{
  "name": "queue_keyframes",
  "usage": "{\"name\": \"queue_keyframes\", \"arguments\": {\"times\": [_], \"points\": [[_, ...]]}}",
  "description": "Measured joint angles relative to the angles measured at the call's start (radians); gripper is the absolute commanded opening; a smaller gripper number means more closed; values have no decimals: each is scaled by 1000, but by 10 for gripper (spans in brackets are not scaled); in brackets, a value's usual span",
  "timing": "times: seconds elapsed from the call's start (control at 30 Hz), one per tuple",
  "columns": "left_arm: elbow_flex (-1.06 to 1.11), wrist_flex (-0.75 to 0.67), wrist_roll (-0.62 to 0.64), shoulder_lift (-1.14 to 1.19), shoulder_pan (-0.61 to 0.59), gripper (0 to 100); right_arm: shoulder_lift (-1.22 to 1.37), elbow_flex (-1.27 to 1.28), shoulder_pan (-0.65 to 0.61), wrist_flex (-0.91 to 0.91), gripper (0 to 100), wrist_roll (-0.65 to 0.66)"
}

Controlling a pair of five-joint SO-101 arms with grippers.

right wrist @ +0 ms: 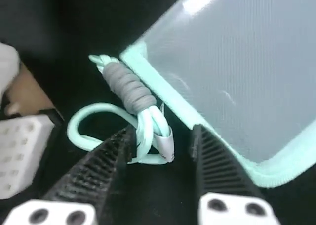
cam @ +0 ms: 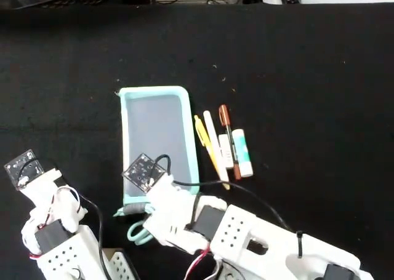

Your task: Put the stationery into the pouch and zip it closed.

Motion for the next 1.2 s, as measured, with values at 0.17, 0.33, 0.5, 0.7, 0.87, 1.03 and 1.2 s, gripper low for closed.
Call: {"name": "queue_keyframes", "arguments": {"times": [0.17,0.33,0.5,0.7,0.87,1.03,1.2], "points": [[0,0,0,0,0,30,0,17,2,0,16,0],[0,0,0,0,0,30,0,25,9,20,13,0],[0,0,0,0,0,30,-2,5,146,166,12,0],[0,0,0,0,0,30,-2,-63,390,269,13,0],[0,0,0,0,0,30,-2,-170,575,278,13,0],[0,0,0,0,0,32,-2,-235,611,299,15,0],[0,0,0,0,0,33,-2,-265,611,308,15,176]]}}
